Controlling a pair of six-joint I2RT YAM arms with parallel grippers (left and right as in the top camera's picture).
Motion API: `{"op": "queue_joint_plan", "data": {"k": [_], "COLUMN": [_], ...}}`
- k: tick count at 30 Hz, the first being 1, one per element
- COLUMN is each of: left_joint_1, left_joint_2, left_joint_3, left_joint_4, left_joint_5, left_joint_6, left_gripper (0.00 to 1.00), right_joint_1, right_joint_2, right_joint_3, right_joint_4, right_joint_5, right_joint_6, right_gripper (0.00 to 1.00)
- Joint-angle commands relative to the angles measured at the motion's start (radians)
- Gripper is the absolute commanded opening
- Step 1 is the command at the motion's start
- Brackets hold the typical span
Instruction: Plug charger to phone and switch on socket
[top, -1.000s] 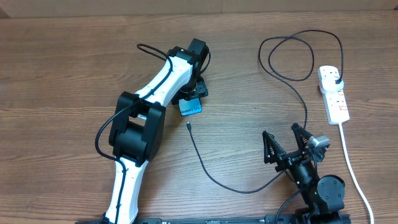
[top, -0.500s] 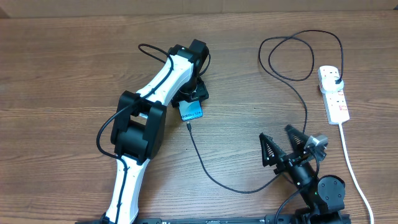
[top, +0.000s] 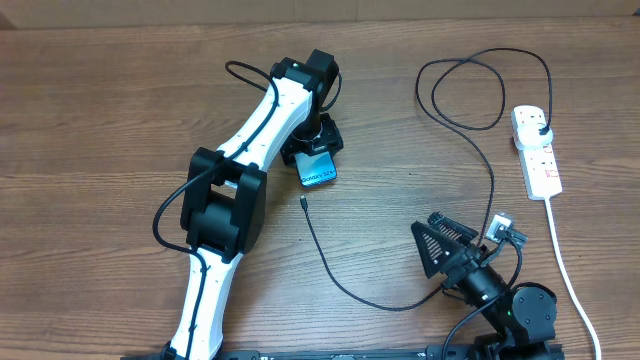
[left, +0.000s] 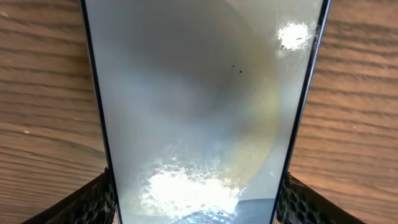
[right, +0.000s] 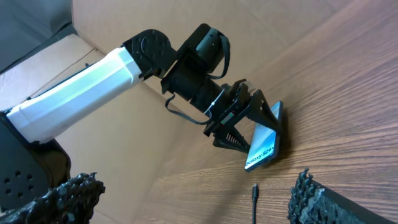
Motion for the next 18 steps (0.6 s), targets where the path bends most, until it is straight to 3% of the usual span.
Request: {"op": "queue_joint_plan", "data": {"k": [1,10,18], "left_joint_1": [0.01,0.017,0.017], "left_joint_2": [0.004,0.004,0.004], "left_joint_3": [0.027,0.027,0.027], "left_joint_4": [0.003,0.004,0.006], "left_joint_5": [0.081,0.119,0.12], "left_joint_6": [-0.029,-0.042,-0.048], "left_gripper": [0.04,0.04,0.04], "right_joint_1": [0.047,0.246,0.34], "right_joint_2": [0.018,0.412,1.072], "right_joint_3": [-0.01,0.09,0.288], "right_joint_4": [0.0,0.033,0.306], "right_joint_5": [0.001,0.302,0.396], "right_joint_6": [-0.064,-0.158,-0.129], "right_gripper": [1.0,0.99,0.95]}}
